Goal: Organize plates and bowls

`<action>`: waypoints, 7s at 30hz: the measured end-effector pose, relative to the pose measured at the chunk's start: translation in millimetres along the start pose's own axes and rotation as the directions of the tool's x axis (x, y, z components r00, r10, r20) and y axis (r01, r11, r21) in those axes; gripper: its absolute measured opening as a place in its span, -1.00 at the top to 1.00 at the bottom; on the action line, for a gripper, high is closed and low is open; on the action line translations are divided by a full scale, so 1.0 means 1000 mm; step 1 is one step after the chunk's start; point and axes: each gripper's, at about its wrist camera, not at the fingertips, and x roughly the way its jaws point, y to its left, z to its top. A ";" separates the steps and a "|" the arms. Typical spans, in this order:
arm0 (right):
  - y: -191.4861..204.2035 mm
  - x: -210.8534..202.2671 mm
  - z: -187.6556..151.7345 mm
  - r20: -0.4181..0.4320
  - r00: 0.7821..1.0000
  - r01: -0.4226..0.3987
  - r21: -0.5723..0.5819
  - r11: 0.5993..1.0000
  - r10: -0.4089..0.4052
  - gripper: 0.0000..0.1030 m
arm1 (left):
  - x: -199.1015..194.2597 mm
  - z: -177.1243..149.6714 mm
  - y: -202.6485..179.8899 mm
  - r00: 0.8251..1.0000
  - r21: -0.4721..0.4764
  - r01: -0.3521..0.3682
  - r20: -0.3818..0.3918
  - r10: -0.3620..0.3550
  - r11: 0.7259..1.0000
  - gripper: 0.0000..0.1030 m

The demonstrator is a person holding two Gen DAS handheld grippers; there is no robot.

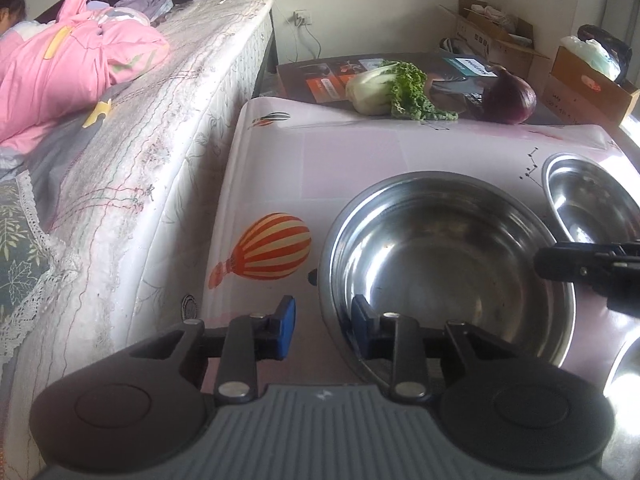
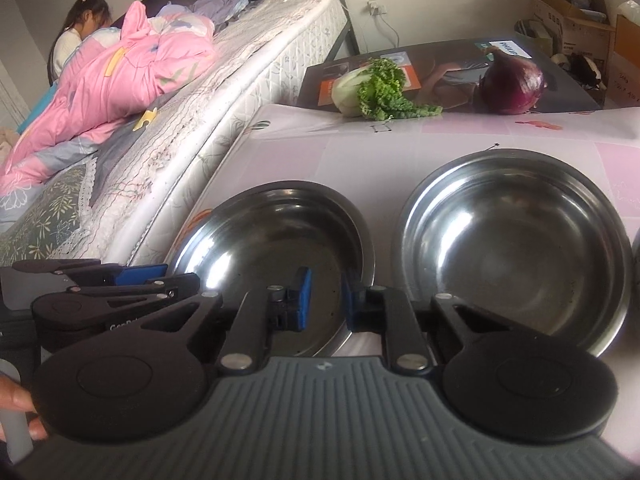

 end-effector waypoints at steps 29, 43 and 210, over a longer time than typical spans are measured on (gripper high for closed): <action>0.003 0.006 -0.002 0.014 0.998 0.057 -0.080 0.995 -0.056 0.67 | 0.001 0.007 0.001 0.999 -0.029 0.048 -0.012 -0.048 0.998 0.54; 0.000 -0.027 0.007 0.070 0.997 0.040 -0.074 0.996 -0.034 0.67 | -0.034 0.017 -0.010 0.997 0.008 0.054 0.059 -0.054 0.999 0.54; -0.290 -0.179 -0.056 0.063 0.978 0.150 0.439 0.886 -0.197 0.70 | -0.034 0.042 -0.323 0.894 0.175 0.435 -0.198 -0.402 0.883 0.53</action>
